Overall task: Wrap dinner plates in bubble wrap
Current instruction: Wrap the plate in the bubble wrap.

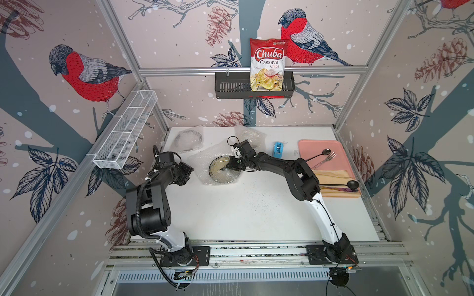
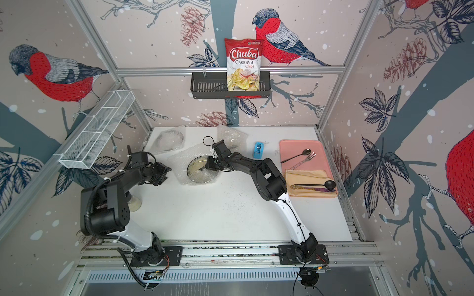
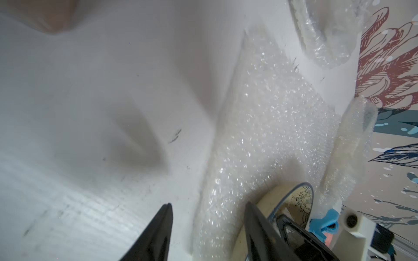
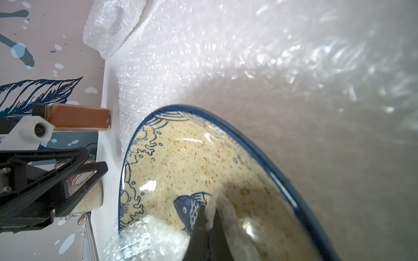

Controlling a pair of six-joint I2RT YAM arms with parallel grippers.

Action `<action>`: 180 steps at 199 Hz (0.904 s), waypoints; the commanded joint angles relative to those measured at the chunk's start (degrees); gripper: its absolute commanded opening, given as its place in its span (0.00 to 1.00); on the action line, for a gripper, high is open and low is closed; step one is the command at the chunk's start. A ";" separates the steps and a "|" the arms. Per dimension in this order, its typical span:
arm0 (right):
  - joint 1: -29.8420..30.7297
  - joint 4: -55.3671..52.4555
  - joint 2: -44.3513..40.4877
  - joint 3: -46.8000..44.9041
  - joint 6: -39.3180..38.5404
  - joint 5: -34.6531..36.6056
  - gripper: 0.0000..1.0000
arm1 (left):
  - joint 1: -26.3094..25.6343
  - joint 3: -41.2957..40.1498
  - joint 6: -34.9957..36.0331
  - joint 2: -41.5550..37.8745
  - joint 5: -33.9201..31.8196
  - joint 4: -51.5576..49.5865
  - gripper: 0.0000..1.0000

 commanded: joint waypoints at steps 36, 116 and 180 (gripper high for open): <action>-0.49 -8.22 1.15 -0.86 -0.29 -0.50 0.01 | -0.05 7.03 0.97 10.94 -5.09 11.67 0.54; -2.11 -7.85 1.18 -0.89 -0.72 -2.66 0.01 | -4.17 11.20 -4.42 19.93 -3.29 16.35 0.39; -2.31 -7.38 0.67 -1.60 -1.22 -3.45 0.00 | -4.88 9.33 -2.73 11.94 -6.66 17.47 0.08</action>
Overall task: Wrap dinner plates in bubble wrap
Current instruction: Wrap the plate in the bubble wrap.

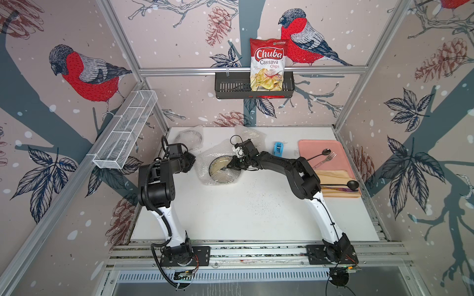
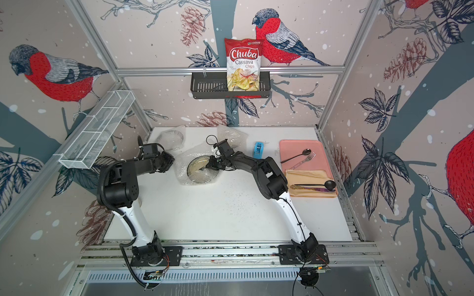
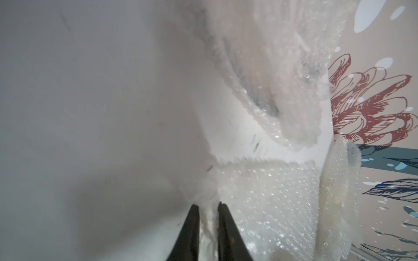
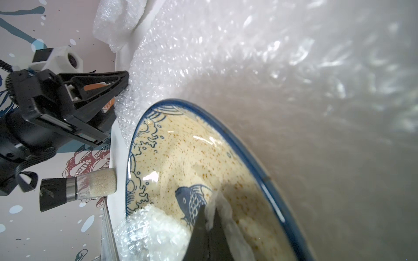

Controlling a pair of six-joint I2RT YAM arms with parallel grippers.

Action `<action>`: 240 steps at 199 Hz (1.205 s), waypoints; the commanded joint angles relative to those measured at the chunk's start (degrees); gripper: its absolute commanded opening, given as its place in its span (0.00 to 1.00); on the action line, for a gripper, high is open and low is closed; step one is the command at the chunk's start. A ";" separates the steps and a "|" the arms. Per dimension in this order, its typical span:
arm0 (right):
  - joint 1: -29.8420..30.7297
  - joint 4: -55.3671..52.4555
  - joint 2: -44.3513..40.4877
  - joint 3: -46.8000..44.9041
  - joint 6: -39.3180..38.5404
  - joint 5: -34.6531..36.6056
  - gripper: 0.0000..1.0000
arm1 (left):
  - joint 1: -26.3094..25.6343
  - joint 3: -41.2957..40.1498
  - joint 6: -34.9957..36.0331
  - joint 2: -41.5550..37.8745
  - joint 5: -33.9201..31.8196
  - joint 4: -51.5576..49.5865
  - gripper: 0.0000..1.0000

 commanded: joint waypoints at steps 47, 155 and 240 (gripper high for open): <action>-0.01 -8.17 -0.10 -1.94 -0.97 4.10 0.00 | -5.42 -3.48 3.84 -11.01 3.34 2.24 0.01; 0.26 -7.12 -0.56 -2.74 -0.35 4.13 0.01 | -25.01 -12.26 2.19 -16.27 3.36 -0.28 0.00; -0.53 -6.31 -5.50 -3.99 -1.12 1.30 0.06 | -28.42 -12.47 4.49 -5.99 2.09 -1.85 0.00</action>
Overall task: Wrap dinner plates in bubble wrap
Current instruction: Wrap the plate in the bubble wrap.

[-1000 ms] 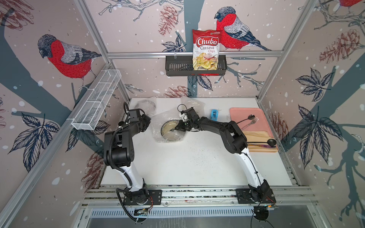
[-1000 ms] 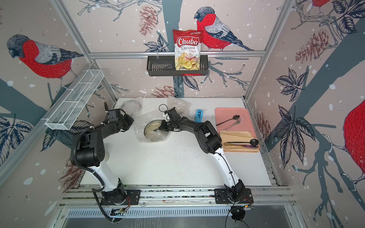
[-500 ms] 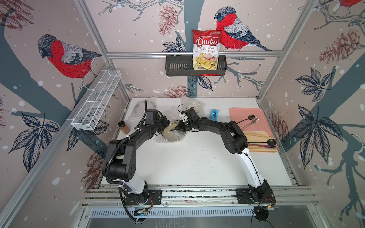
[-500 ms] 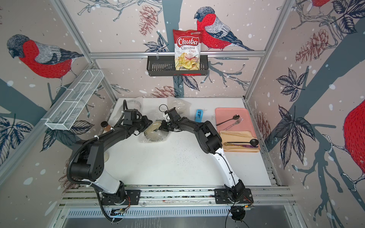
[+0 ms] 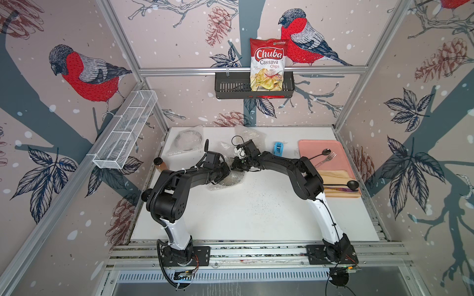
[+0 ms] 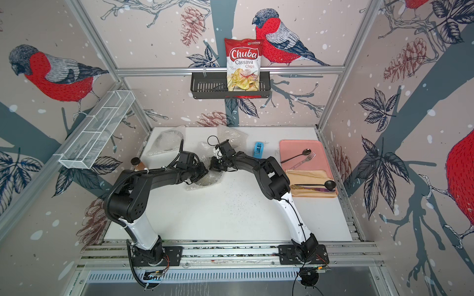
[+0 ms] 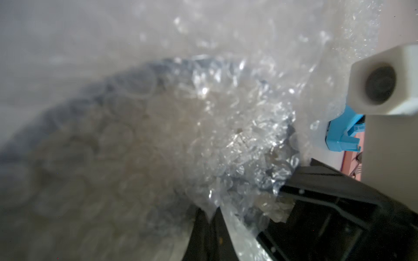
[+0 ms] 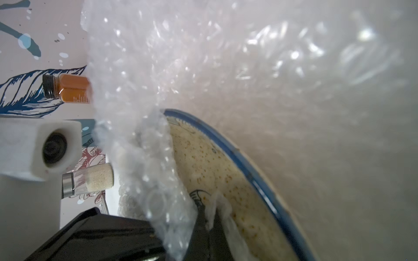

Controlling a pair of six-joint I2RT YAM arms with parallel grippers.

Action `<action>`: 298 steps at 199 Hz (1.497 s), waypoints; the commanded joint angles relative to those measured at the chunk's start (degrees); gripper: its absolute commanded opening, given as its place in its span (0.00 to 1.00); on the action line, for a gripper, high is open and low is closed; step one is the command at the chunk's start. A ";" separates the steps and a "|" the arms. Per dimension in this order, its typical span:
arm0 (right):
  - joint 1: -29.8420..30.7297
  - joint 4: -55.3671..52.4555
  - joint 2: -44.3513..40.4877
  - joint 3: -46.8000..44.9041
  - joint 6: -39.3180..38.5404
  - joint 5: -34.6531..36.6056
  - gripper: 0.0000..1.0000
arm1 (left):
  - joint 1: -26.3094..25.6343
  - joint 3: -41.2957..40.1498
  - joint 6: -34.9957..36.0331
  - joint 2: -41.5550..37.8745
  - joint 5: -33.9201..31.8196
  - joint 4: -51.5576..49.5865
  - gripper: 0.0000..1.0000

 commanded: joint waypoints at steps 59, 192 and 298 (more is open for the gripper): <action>-4.70 -5.01 -8.55 -0.96 -6.38 0.13 0.28 | -0.68 -1.76 4.00 3.64 4.07 -5.68 0.00; -8.73 -0.67 8.09 14.03 -8.52 -0.51 0.50 | -0.57 -0.47 13.60 4.64 7.17 -10.83 0.00; -5.27 11.83 -5.81 -9.33 -0.71 0.77 0.01 | 1.47 -1.13 20.19 2.11 13.43 -9.55 0.00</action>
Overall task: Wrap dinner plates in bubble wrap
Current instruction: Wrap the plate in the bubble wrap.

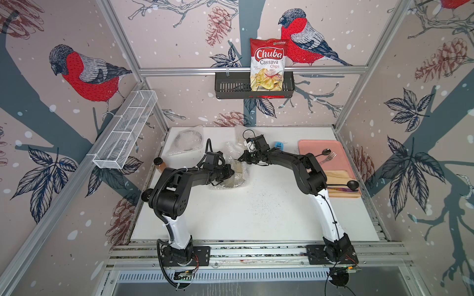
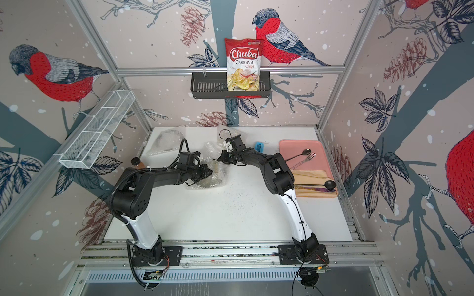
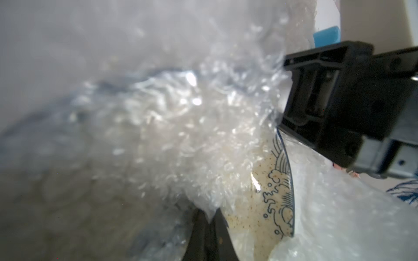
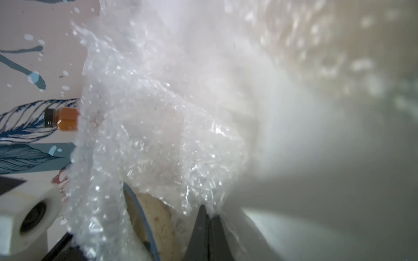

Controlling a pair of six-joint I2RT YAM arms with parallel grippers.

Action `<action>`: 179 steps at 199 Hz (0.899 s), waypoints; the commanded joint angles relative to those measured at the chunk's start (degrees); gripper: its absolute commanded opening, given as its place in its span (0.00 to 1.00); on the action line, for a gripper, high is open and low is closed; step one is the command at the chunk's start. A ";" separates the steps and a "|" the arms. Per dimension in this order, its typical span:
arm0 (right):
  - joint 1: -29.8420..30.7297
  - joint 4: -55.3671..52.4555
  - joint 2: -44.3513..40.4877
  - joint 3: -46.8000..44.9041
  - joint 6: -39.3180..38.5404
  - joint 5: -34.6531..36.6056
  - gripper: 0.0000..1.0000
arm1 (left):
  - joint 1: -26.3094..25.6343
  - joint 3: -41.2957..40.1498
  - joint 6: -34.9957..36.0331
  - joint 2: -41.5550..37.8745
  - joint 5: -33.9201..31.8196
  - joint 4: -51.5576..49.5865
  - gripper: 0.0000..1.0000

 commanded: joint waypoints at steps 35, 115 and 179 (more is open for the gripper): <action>3.54 7.04 -10.71 -13.77 6.60 8.00 0.01 | 0.29 0.97 7.31 -0.84 3.68 -14.09 0.00; -0.50 1.38 -25.27 -24.28 0.60 13.94 0.43 | 1.34 -0.54 6.88 -0.81 4.35 -12.62 0.00; -0.61 -6.96 -37.27 -38.96 1.86 21.00 0.66 | 1.38 -2.31 5.33 -1.80 3.77 -10.83 0.00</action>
